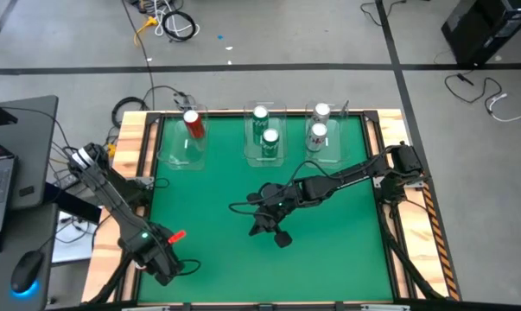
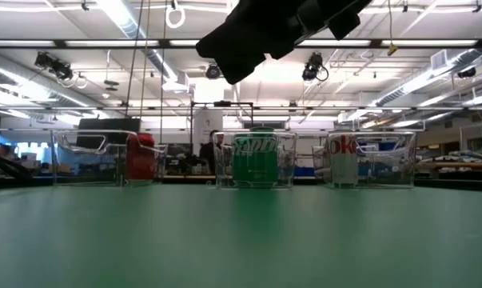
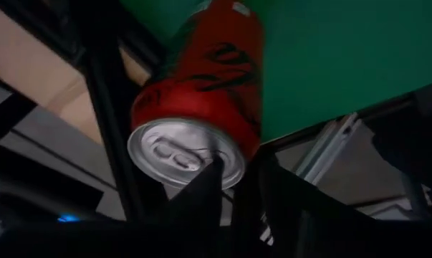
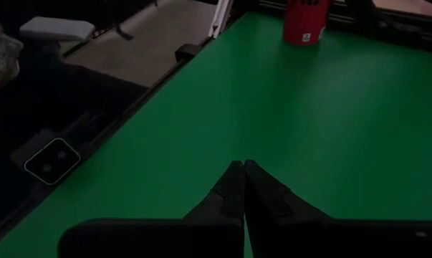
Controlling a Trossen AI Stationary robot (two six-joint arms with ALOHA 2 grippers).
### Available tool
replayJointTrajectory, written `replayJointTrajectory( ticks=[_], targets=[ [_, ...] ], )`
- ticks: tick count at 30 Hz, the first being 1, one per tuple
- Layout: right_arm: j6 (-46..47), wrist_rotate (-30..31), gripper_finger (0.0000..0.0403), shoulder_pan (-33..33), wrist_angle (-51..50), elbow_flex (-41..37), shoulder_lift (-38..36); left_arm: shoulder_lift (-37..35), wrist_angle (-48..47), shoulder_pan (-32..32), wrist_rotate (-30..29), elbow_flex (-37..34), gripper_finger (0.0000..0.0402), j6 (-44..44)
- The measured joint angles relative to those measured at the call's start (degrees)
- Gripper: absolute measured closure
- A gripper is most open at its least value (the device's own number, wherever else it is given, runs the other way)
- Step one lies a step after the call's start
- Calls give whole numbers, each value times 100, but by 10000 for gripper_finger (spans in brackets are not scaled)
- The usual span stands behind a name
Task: Sort soda cans
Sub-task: Put the red soda can into the left transparent bin
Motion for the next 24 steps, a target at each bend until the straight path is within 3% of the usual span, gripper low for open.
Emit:
replayJointTrajectory(
  ticks=[6, 13, 19, 24],
  targets=[
    [-58, 2, 393, 0, 36, 0, 0, 12, -56, -6, -3, -22, 391, 16],
    [-100, 2, 393, 0, 94, 0, 0, 22, -135, -13, -334, 140, 399, 63],
    [-104, 2, 393, -2, 112, 0, 2, 56, -738, -2, -1290, 653, 400, 71],
    [-104, 2, 393, -2, 116, 0, 2, 47, -758, -9, -1373, 831, 401, 74]
  ],
)
